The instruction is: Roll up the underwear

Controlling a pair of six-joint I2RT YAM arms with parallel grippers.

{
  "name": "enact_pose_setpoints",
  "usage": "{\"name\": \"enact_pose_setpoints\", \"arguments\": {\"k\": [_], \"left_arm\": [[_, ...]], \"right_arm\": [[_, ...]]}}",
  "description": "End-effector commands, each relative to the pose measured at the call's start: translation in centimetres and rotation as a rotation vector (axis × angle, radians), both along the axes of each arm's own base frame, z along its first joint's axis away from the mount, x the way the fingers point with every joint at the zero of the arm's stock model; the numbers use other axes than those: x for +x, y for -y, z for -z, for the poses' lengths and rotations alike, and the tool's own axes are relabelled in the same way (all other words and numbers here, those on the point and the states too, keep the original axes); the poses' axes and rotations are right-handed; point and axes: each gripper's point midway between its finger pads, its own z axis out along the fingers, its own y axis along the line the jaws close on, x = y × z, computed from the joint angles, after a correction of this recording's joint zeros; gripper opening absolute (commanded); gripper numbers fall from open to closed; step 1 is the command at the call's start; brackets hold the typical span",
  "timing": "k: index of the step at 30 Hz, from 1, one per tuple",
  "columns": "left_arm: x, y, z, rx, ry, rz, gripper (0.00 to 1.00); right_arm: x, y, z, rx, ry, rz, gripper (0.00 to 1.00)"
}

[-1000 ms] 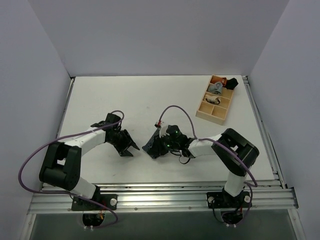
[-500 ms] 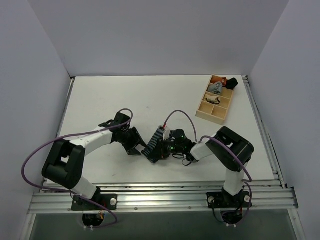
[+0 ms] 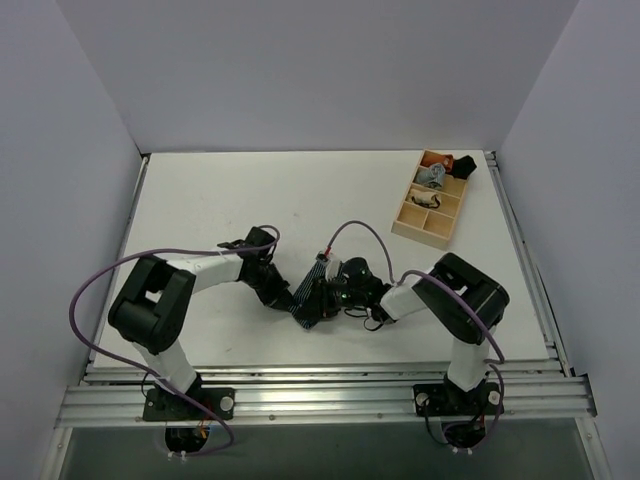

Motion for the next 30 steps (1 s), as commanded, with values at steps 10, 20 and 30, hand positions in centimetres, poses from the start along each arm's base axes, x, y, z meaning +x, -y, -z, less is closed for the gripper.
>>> {"name": "enact_pose_setpoints", "arguments": {"k": [10, 20, 30], "left_arm": [[-1.3, -0.9, 1.1, 0.166, -0.110, 0.133, 0.02], [-1.6, -0.9, 0.8, 0.225, -0.153, 0.155, 0.02], [-2.1, -1.3, 0.8, 0.262, -0.192, 0.157, 0.02]], "right_arm": [[1.5, 4.6, -4.0, -0.339, 0.202, 0.055, 0.45], [-1.1, 1.4, -5.5, -0.430, 0.399, -0.065, 0.48], [-0.1, 1.1, -2.6, -0.595, 0.509, -0.035, 0.48]]}}
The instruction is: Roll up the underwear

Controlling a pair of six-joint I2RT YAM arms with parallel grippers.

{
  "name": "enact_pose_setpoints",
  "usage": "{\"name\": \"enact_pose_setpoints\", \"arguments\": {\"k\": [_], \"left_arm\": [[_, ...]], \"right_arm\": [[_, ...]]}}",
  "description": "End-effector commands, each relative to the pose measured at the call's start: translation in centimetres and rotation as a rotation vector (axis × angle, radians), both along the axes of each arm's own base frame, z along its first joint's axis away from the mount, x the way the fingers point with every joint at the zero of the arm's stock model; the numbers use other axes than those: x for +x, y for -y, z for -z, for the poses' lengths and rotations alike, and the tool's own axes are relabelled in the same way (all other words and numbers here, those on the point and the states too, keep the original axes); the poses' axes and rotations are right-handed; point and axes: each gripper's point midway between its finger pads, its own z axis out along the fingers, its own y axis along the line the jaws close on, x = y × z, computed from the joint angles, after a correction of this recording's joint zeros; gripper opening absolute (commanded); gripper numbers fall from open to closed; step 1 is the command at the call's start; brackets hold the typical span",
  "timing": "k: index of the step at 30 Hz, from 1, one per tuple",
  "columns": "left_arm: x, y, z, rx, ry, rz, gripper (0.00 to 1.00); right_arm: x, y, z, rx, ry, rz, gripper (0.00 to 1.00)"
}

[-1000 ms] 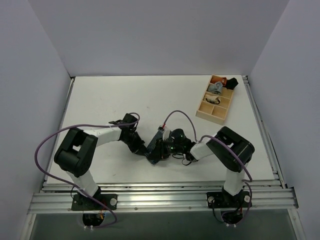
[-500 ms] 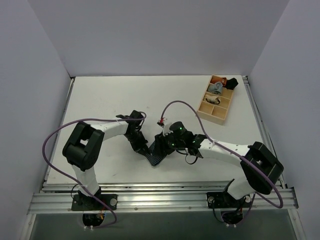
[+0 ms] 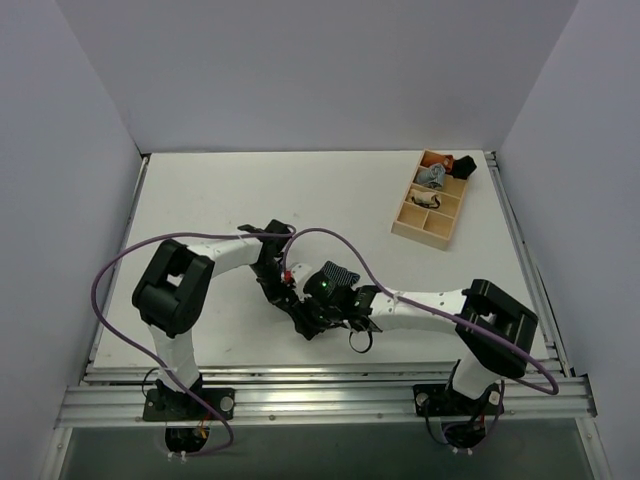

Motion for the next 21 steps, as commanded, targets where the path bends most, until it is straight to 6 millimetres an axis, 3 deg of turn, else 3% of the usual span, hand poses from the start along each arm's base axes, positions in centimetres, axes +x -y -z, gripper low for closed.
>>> {"name": "enact_pose_setpoints", "arguments": {"k": [1, 6, 14, 21], "left_arm": [[-0.8, -1.5, 0.7, 0.093, -0.026, 0.021, 0.02], [-0.8, -1.4, 0.7, 0.101, -0.035, 0.023, 0.02], [-1.0, -1.1, 0.8, 0.112, -0.049, 0.024, 0.02], [-1.1, -1.3, 0.9, 0.125, -0.058, 0.021, 0.02]], "right_arm": [[2.0, 0.6, -0.4, -0.060, 0.114, 0.060, 0.47], [2.2, 0.9, 0.0, -0.090, 0.149, 0.061, 0.46], [0.7, -0.5, -0.6, -0.059, 0.173, 0.026, 0.43], [-0.3, -0.9, 0.8, -0.078, 0.141, -0.003, 0.45]]}}
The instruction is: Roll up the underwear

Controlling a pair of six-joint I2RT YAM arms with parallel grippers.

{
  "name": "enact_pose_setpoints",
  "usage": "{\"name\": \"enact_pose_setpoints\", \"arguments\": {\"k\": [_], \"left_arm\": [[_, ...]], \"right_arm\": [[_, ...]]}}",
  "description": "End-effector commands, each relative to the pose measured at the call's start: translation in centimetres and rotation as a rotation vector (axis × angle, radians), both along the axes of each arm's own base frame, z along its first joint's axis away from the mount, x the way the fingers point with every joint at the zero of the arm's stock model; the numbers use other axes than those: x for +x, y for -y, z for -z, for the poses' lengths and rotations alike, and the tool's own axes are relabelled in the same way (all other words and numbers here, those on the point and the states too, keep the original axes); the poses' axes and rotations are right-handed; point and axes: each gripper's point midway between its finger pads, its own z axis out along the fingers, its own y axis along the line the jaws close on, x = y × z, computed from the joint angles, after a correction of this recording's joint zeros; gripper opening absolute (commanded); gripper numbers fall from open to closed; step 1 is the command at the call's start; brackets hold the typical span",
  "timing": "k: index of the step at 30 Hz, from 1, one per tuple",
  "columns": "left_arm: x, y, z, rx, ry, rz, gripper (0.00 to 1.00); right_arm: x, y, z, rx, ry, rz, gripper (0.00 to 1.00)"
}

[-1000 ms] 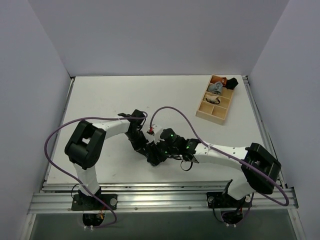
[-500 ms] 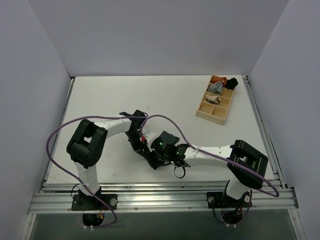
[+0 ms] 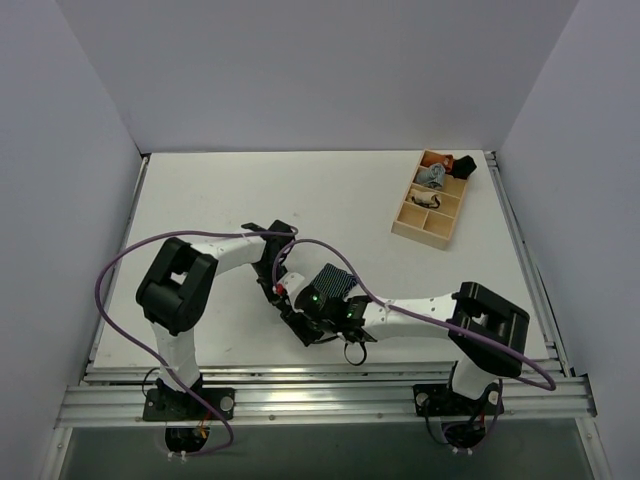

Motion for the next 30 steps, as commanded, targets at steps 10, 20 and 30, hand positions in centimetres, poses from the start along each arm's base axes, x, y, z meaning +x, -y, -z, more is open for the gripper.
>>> {"name": "enact_pose_setpoints", "arguments": {"k": [10, 20, 30], "left_arm": [[1.1, -1.8, -1.3, 0.074, 0.058, -0.035, 0.17], [2.5, -2.1, -4.8, 0.039, 0.270, -0.104, 0.52], [1.3, 0.5, -4.2, -0.109, 0.394, -0.071, 0.57]], "right_arm": [[0.4, 0.3, 1.1, 0.172, -0.156, 0.111, 0.00], [-2.2, 4.8, 5.8, 0.314, -0.406, 0.245, 0.00], [-2.3, 4.7, 6.9, 0.385, -0.571, 0.248, 0.00]]}}
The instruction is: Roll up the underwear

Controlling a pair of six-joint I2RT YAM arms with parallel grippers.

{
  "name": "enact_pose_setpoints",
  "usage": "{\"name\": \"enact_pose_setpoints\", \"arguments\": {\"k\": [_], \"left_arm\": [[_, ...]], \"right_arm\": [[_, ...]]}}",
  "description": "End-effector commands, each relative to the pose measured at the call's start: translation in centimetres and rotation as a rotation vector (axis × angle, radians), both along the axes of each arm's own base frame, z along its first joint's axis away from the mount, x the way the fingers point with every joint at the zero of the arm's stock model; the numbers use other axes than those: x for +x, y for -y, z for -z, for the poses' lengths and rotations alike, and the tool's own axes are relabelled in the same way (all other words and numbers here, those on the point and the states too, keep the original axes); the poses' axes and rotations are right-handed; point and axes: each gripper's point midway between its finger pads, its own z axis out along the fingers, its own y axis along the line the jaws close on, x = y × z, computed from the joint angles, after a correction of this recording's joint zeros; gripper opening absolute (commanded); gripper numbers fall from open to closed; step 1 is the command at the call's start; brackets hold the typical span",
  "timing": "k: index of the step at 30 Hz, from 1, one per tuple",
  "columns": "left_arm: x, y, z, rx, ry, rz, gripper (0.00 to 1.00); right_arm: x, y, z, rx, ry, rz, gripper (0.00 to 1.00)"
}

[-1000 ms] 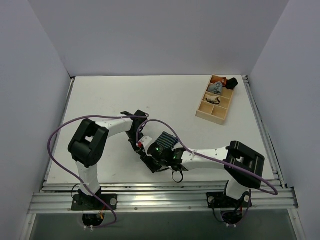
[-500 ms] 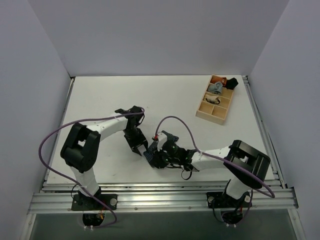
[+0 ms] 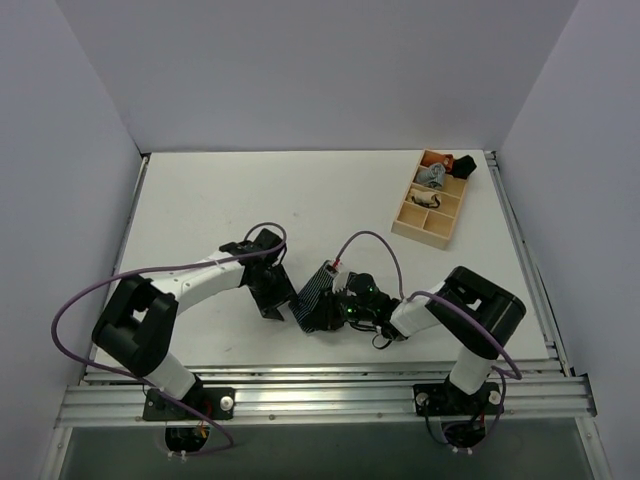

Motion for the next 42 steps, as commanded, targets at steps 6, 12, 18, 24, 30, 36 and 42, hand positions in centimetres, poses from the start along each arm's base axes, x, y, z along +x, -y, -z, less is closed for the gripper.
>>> {"name": "enact_pose_setpoints", "arguments": {"k": [6, 12, 18, 24, 30, 36, 42], "left_arm": [[2.0, 2.0, -0.7, -0.091, 0.135, -0.008, 0.59], [2.1, 2.6, 0.8, -0.105, 0.134, -0.015, 0.59], [2.1, 2.3, 0.5, -0.101, 0.164, -0.012, 0.60], [1.5, 1.9, 2.4, -0.063, 0.114, -0.002, 0.59], [1.8, 1.6, 3.7, -0.014, 0.081, 0.031, 0.42], [0.0, 0.4, 5.3, 0.071, -0.045, 0.058, 0.03], [-2.5, -1.8, 4.7, 0.180, -0.171, 0.035, 0.02]], "right_arm": [[-2.9, 3.4, 5.9, -0.199, -0.198, -0.015, 0.00], [-3.2, 3.1, 5.9, -0.193, -0.224, -0.035, 0.00], [-3.2, 3.1, 6.2, -0.179, -0.252, -0.023, 0.00], [-3.3, 2.8, 6.3, -0.170, -0.268, -0.025, 0.00], [-3.5, 2.9, 6.1, -0.179, -0.274, -0.038, 0.00], [-1.9, 4.0, 4.7, -0.286, -0.192, 0.009, 0.24], [0.8, 4.1, 0.0, -0.337, -0.005, 0.059, 0.40]]}}
